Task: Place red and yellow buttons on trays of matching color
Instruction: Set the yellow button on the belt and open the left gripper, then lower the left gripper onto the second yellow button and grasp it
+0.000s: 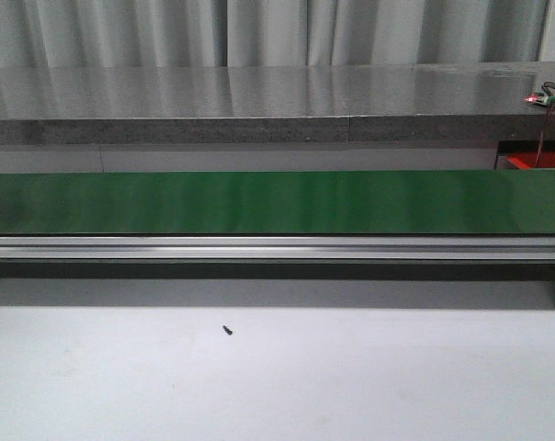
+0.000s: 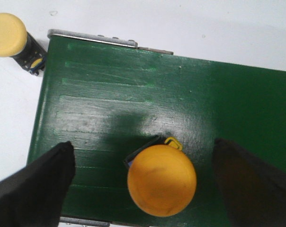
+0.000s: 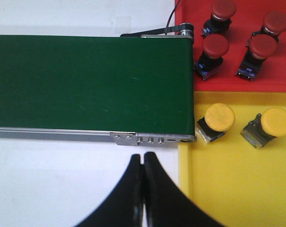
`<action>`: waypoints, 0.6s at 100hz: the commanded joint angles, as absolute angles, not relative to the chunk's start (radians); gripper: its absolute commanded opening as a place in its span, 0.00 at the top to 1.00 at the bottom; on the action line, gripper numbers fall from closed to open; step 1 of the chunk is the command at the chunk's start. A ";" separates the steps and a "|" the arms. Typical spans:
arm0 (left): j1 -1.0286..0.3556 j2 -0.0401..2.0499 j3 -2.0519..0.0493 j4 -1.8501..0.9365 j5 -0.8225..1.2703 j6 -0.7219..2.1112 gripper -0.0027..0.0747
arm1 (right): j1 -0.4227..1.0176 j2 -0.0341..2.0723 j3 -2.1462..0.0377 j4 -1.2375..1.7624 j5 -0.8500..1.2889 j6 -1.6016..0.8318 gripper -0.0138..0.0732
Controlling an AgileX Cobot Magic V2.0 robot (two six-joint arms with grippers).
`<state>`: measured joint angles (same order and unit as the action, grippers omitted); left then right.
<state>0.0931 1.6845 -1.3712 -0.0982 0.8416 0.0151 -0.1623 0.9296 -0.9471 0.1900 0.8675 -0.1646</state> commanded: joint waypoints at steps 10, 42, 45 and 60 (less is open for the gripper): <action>0.093 1.549 -1.395 -0.122 0.747 0.018 0.21 | -0.163 0.913 -0.971 0.205 0.819 -0.175 0.96; 0.239 1.526 -1.395 -0.122 0.713 -0.044 0.21 | -0.163 0.913 -0.971 0.205 0.819 -0.175 0.96; 0.257 1.529 -1.395 -0.122 0.700 -0.051 0.21 | -0.163 0.913 -0.971 0.205 0.819 -0.175 0.96; 0.323 1.561 -1.395 -0.122 0.653 -0.098 0.21 | -0.163 0.913 -0.971 0.205 0.819 -0.175 0.96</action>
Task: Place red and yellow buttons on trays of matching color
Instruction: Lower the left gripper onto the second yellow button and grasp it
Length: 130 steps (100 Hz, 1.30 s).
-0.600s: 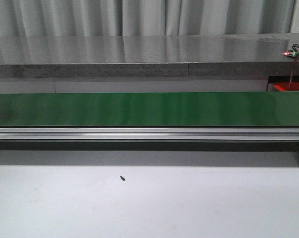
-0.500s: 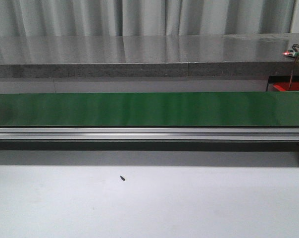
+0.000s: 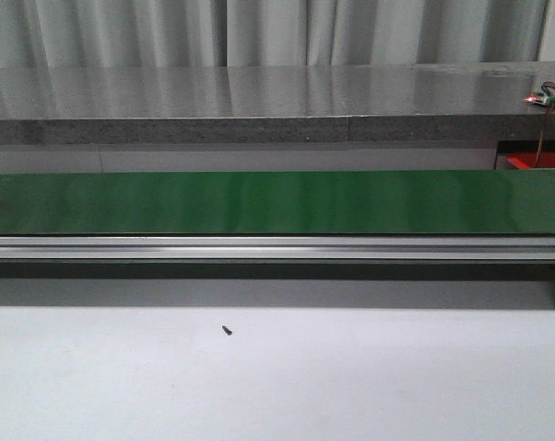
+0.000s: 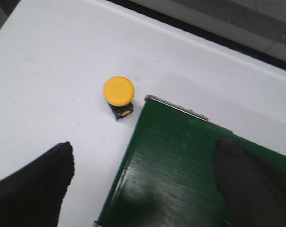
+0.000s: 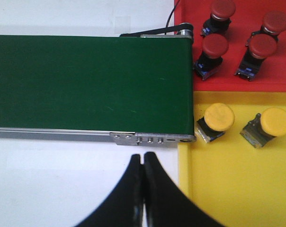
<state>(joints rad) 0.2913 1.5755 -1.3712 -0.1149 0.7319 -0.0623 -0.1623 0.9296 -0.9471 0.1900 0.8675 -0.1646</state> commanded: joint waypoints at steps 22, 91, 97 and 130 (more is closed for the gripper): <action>0.350 1.659 -1.395 -0.133 0.600 -0.098 0.21 | -0.163 0.913 -0.971 0.205 0.819 -0.175 0.96; 0.350 1.903 -1.441 -0.267 0.395 -0.098 0.21 | -0.163 0.913 -0.971 0.205 0.819 -0.175 0.96; 0.350 1.913 -1.441 -0.269 0.379 -0.098 0.21 | -0.163 0.913 -0.971 0.205 0.819 -0.175 0.96; 0.350 1.968 -1.447 -0.304 0.330 -0.098 0.23 | -0.163 0.913 -0.971 0.205 0.819 -0.175 0.96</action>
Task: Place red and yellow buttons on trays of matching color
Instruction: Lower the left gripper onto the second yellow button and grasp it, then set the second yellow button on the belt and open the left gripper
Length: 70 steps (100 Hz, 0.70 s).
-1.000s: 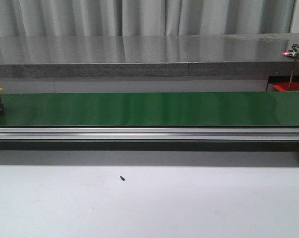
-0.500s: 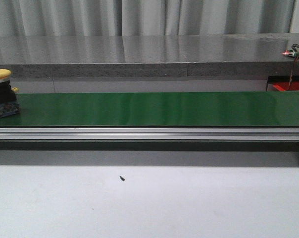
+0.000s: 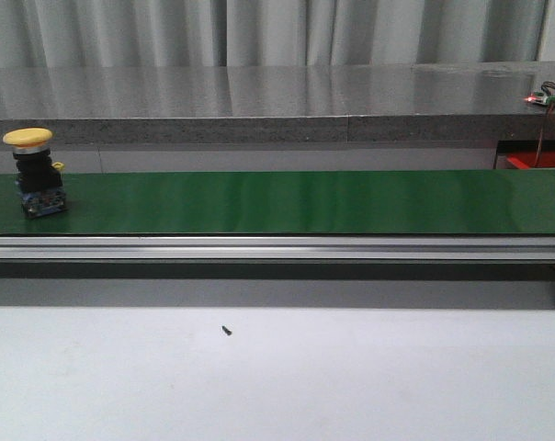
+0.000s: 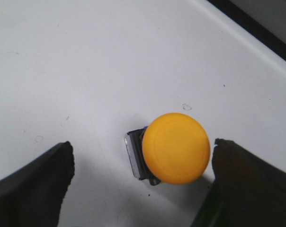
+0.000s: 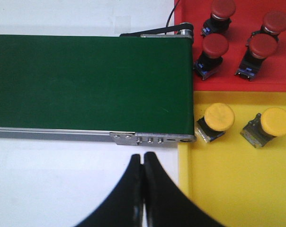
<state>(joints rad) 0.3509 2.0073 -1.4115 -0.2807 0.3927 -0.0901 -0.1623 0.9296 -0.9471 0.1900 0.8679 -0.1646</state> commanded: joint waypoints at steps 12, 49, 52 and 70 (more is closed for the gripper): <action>0.350 1.972 -1.449 -0.304 0.318 -0.098 0.29 | -0.163 0.913 -0.971 0.205 0.819 -0.175 0.96; 0.350 1.972 -1.449 -0.305 0.305 -0.096 0.76 | -0.163 0.913 -0.971 0.205 0.819 -0.175 0.96; 0.350 1.972 -1.449 -0.305 0.305 -0.096 0.79 | -0.163 0.913 -0.971 0.205 0.819 -0.175 0.96; 0.350 1.942 -1.449 -0.305 0.349 -0.087 0.87 | -0.163 0.913 -0.971 0.205 0.819 -0.175 0.96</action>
<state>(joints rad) 0.3509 2.0254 -1.4175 -0.2908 0.3650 -0.0901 -0.1623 0.9296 -0.9471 0.1900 0.8679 -0.1646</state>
